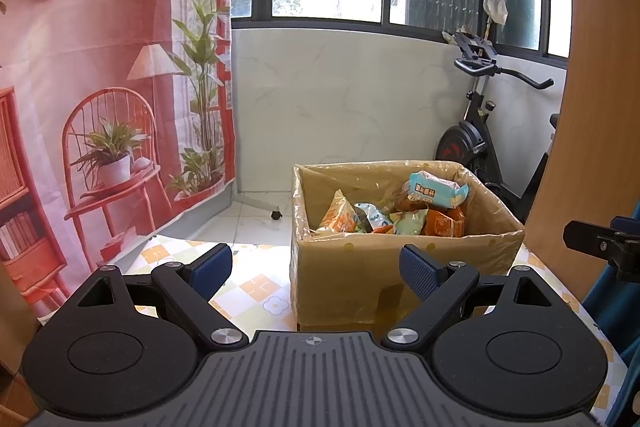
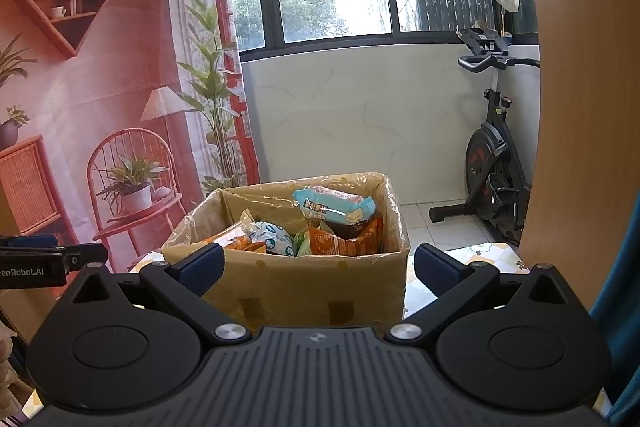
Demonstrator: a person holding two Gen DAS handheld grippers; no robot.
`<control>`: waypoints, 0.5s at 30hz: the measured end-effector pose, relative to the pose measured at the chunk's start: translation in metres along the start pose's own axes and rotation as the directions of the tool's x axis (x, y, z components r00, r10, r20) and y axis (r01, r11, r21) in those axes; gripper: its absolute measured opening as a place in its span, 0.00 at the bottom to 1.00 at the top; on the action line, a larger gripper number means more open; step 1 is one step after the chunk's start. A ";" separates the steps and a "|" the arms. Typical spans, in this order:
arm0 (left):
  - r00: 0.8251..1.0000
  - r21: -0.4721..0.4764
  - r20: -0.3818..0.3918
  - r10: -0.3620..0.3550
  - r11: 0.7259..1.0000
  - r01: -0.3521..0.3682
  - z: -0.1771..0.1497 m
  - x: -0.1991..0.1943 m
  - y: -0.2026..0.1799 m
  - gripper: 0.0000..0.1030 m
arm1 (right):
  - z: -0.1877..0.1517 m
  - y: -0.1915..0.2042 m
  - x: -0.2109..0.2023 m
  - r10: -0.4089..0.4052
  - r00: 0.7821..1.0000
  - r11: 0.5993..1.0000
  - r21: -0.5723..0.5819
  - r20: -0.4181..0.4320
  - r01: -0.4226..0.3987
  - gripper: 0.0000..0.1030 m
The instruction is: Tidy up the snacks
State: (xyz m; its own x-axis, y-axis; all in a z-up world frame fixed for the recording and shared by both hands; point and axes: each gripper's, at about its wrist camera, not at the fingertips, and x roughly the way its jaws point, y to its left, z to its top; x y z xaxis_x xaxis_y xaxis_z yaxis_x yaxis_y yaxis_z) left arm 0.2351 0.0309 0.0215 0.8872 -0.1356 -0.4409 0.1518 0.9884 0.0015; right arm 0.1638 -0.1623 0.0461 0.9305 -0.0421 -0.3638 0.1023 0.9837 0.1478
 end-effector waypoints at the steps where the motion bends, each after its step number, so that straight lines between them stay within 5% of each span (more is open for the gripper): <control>1: 1.000 0.000 0.002 0.001 1.000 -0.001 0.000 0.000 0.000 0.89 | 0.000 0.000 0.000 0.000 1.000 1.000 0.000 0.000 0.000 1.00; 15: 1.000 -0.001 0.002 0.001 1.000 -0.001 -0.001 -0.001 0.001 0.89 | 0.000 0.001 -0.002 0.001 1.000 1.000 -0.009 0.003 -0.001 1.00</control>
State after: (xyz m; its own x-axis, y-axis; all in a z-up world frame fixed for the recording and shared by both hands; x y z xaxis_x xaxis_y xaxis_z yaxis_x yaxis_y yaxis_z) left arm 0.2343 0.0321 0.0209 0.8884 -0.1345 -0.4390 0.1503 0.9886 0.0014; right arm 0.1621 -0.1610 0.0472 0.9318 -0.0414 -0.3607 0.0978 0.9854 0.1395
